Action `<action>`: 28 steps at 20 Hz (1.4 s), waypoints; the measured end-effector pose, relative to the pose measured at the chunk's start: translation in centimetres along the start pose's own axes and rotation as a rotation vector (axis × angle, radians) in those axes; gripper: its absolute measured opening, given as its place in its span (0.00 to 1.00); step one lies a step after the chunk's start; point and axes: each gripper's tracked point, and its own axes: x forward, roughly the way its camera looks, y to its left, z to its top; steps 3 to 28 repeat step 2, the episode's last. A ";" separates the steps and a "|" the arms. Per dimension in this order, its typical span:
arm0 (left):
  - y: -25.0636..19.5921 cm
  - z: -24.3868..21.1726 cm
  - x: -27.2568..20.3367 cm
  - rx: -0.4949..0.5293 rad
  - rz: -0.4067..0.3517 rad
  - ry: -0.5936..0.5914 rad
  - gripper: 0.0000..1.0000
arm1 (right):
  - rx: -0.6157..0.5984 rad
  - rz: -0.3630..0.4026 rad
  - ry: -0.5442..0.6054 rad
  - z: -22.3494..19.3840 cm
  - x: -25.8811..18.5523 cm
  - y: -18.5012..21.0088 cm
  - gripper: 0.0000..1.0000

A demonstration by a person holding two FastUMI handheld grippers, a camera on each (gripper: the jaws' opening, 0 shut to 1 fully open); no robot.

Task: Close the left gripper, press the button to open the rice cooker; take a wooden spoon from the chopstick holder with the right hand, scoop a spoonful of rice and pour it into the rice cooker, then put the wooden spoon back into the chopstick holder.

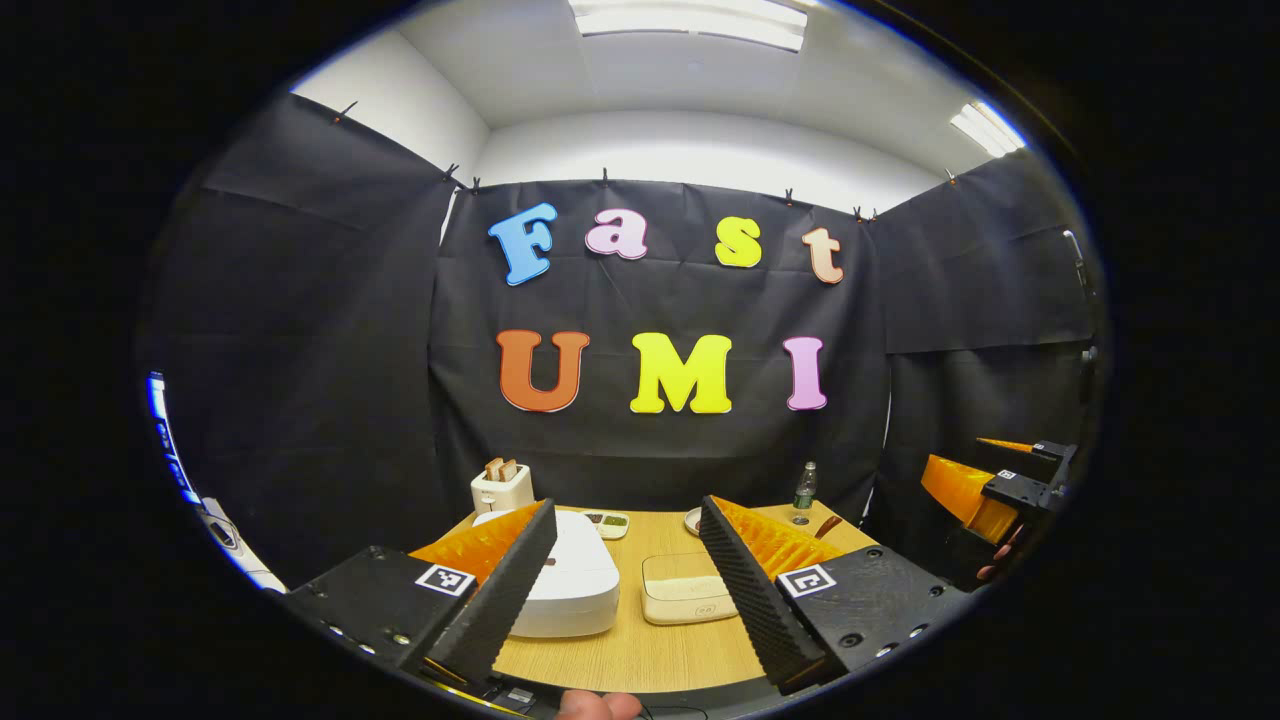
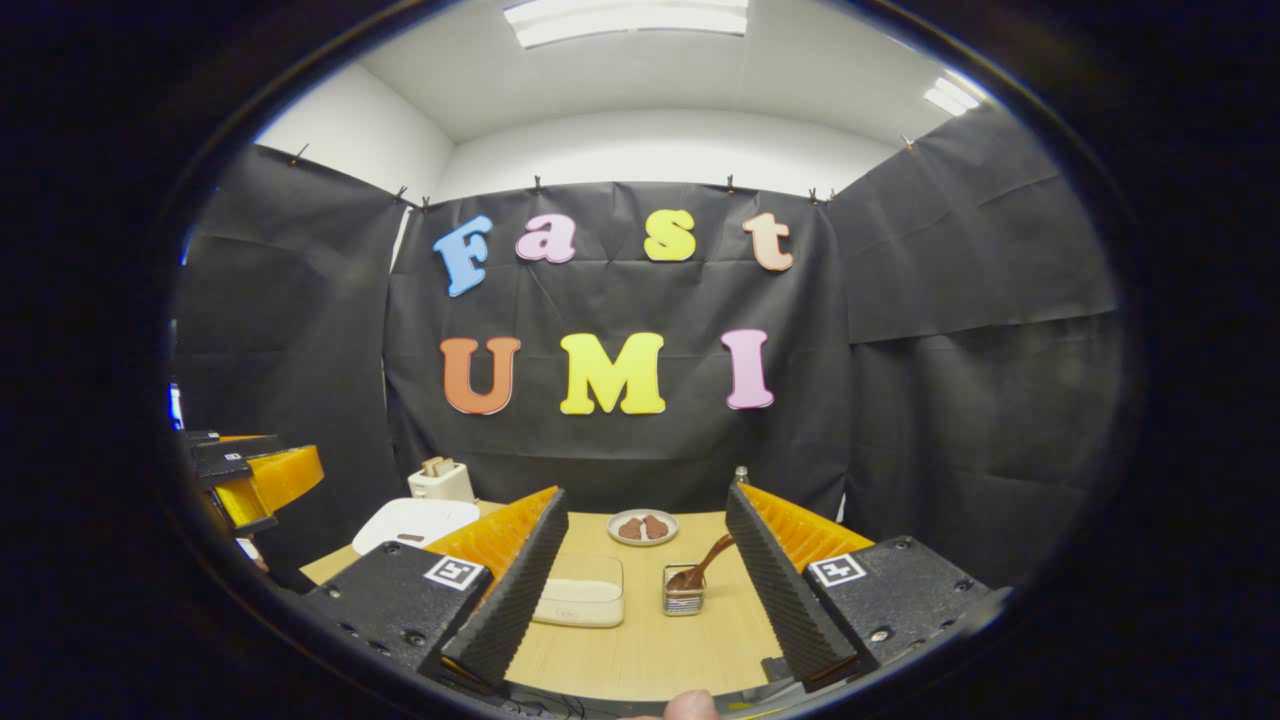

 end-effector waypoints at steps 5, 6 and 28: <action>0.1 0.1 0.0 0.004 -0.002 -0.003 0.95 | 0.002 -0.004 -0.002 0.0 0.0 -0.2 1.00; 0.1 0.1 0.0 0.004 -0.002 -0.003 0.95 | 0.002 -0.004 -0.002 0.0 0.0 -0.2 1.00; 0.1 0.1 0.0 0.004 -0.002 -0.003 0.95 | 0.002 -0.004 -0.002 0.0 0.0 -0.2 1.00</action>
